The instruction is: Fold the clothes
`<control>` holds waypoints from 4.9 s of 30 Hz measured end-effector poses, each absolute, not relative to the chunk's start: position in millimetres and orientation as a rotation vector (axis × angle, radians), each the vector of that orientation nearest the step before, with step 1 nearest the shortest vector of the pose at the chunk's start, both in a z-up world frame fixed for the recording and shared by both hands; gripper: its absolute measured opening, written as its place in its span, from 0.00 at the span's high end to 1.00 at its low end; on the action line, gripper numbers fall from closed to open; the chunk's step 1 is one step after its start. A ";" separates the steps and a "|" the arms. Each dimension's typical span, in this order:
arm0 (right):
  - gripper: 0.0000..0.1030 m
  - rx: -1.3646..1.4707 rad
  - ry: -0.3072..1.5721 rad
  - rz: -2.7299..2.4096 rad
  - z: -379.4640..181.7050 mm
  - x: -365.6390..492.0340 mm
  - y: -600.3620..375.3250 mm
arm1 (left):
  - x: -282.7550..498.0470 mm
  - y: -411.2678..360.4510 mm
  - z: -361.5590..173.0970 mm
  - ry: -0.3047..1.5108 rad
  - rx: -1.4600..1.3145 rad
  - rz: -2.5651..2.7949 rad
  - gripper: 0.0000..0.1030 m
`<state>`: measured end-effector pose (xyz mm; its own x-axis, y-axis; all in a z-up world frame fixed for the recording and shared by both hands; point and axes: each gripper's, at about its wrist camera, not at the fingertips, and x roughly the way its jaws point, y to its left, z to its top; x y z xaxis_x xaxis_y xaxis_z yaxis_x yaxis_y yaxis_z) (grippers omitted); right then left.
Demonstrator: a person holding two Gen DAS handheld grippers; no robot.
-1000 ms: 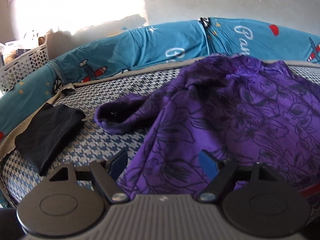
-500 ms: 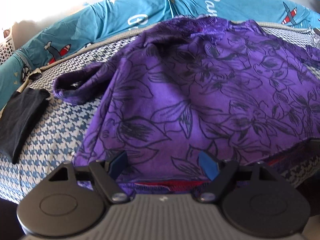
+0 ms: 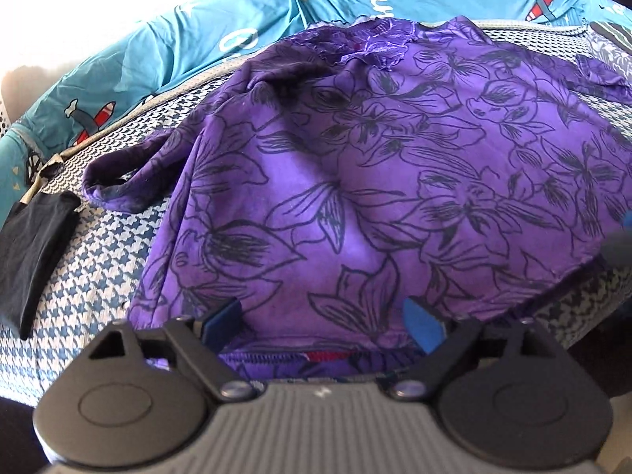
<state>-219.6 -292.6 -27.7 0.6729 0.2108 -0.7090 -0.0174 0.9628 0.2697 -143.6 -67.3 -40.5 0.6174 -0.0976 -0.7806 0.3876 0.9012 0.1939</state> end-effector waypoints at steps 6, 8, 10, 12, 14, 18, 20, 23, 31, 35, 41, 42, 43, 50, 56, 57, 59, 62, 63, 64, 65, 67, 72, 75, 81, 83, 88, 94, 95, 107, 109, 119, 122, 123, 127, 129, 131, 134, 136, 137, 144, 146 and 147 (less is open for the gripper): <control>0.42 0.186 0.945 0.019 -45.8 -206.4 -287.1 | -144.5 -63.0 -37.0 0.874 0.310 -0.295 0.00; 0.39 0.173 0.972 0.019 -48.2 -206.8 -283.5 | -145.7 -61.5 -34.0 0.857 0.298 -0.292 0.00; 0.39 0.201 0.981 0.034 -47.7 -207.1 -283.3 | -147.3 -62.1 -30.6 0.827 0.305 -0.284 0.00; 0.39 0.219 0.975 0.036 -45.9 -208.1 -283.0 | -148.3 -61.7 -26.5 0.797 0.304 -0.275 0.00; 0.39 0.235 0.968 0.038 -43.7 -209.2 -282.6 | -147.5 -60.4 -23.1 0.778 0.294 -0.261 0.00; 0.39 0.236 0.912 0.062 -31.4 -211.5 -280.5 | -141.4 -56.2 -20.3 0.780 0.266 -0.221 0.00; 0.39 0.228 0.883 0.078 -24.3 -207.0 -279.7 | -138.6 -54.8 -20.3 0.787 0.257 -0.201 0.00; 0.39 0.211 0.850 0.092 -12.3 -196.8 -282.2 | -135.6 -52.8 -20.3 0.794 0.237 -0.181 0.00; 0.39 0.240 0.748 0.027 18.2 -156.1 -319.0 | -118.5 -62.5 -12.6 0.753 0.249 -0.179 0.00; 0.39 0.240 0.733 -0.041 20.9 -134.1 -343.8 | -98.4 -71.0 -4.9 0.745 0.249 -0.200 0.00; 0.39 0.271 0.721 -0.190 24.2 -109.6 -401.8 | -62.1 -84.6 13.8 0.653 0.372 -0.249 0.00; 0.39 0.270 0.705 -0.229 25.9 -108.2 -412.2 | -55.4 -85.4 16.0 0.639 0.389 -0.254 0.00; 0.39 0.258 0.688 -0.277 27.6 -107.3 -423.8 | -48.2 -86.8 17.7 0.626 0.403 -0.257 0.00; 0.39 0.174 0.687 -0.522 19.7 -93.6 -492.5 | -1.4 -76.8 13.1 0.725 0.291 -0.216 0.00; 0.39 0.149 0.719 -0.598 2.6 -72.4 -526.3 | 9.6 -65.0 4.4 0.827 0.171 -0.239 0.00; 0.39 0.126 0.728 -0.599 -0.4 -69.3 -525.8 | 9.3 -65.2 3.8 0.828 0.176 -0.238 0.00; 0.32 0.089 0.752 -0.594 -7.2 -61.4 -525.3 | 8.8 -66.3 3.0 0.827 0.183 -0.238 0.00; 0.31 0.064 0.786 -0.636 -16.7 -52.5 -529.8 | 8.3 -69.2 3.2 0.830 0.186 -0.252 0.00; 0.31 0.065 0.794 -0.658 -18.8 -51.0 -531.6 | 7.9 -70.2 3.0 0.831 0.187 -0.256 0.00; 0.32 0.069 0.802 -0.677 -20.8 -49.2 -533.6 | 7.4 -71.3 2.8 0.831 0.191 -0.260 0.00; 0.39 0.091 0.809 -0.685 -22.2 -46.9 -535.8 | 6.8 -72.3 2.5 0.830 0.194 -0.264 0.00; 0.46 0.126 0.804 -0.699 -21.8 -46.0 -539.2 | 5.1 -74.0 2.6 0.823 0.206 -0.269 0.00; 0.93 0.138 0.765 -0.733 -13.1 -46.9 -538.7 | 1.8 -78.5 2.3 0.805 0.236 -0.268 0.00; 0.95 0.152 0.735 -0.758 -6.7 -51.1 -538.7 | -0.2 -80.2 1.6 0.791 0.259 -0.259 0.00; 0.95 0.216 0.626 -0.846 16.0 -72.9 -546.8 | -1.5 -81.6 -2.6 0.789 0.289 -0.242 0.00; 0.95 0.273 0.582 -0.889 24.8 -86.4 -555.3 | -2.0 -81.6 -3.8 0.792 0.293 -0.241 0.00; 0.95 0.392 0.508 -0.908 35.8 -118.2 -577.9 | -3.8 -83.2 -5.5 0.792 0.304 -0.242 0.00; 0.95 0.374 0.509 -0.976 37.7 -130.8 -583.8 | -4.2 -87.3 -7.3 0.791 0.320 -0.246 0.00; 0.95 0.417 0.497 -1.008 38.6 -137.2 -589.5 | -4.2 -87.7 -7.5 0.791 0.321 -0.248 0.00; 0.97 0.563 0.411 -1.103 48.0 -193.5 -610.0 | -9.2 -89.9 -8.8 0.782 0.350 -0.252 0.00; 0.90 0.567 0.375 -1.019 50.7 -191.5 -605.9 | -9.5 -89.5 -9.5 0.784 0.354 -0.249 0.00; 0.50 0.496 0.484 -0.850 40.8 -161.6 -590.4 | -9.9 -93.4 -13.5 0.790 0.389 -0.246 0.00; 0.45 0.440 0.545 -0.850 31.6 -148.9 -591.9 | -10.1 -94.8 -14.7 0.793 0.396 -0.245 0.00; 0.45 0.420 0.565 -0.850 28.0 -144.0 -593.1 | -10.2 -94.9 -14.8 0.794 0.396 -0.246 0.00; 0.45 0.357 0.596 -0.848 15.9 -127.6 -596.5 | -10.3 -95.7 -15.4 0.794 0.401 -0.244 0.00; 0.53 0.351 0.604 -0.827 12.2 -122.0 -595.3 | -10.4 -95.9 -15.9 0.794 0.404 -0.242 0.00; 0.83 0.337 0.616 -0.819 12.2 -117.7 -589.7 | -10.6 -95.7 -16.4 0.794 0.405 -0.242 0.00; 0.92 0.307 0.603 -0.829 17.9 -117.3 -580.1 | -10.9 -96.0 -17.5 0.794 0.410 -0.240 0.00; 0.93 0.296 0.566 -0.845 25.2 -121.2 -574.2 | -11.4 -96.1 -17.8 0.794 0.412 -0.241 0.00; 0.93 0.289 0.544 -0.858 29.4 -124.1 -571.4 | -11.5 -96.0 -17.8 0.794 0.412 -0.242 0.00; 0.93 0.325 0.403 -1.019 54.5 -156.8 -571.9 | -12.0 -95.8 -18.0 0.794 0.413 -0.249 0.00; 0.94 0.353 0.399 -1.070 55.0 -162.4 -578.7 | -12.5 -95.5 -18.0 0.798 0.411 -0.258 0.00; 0.94 0.368 0.402 -1.087 54.1 -164.8 -581.4 | -12.8 -95.4 -17.9 0.800 0.410 -0.263 0.00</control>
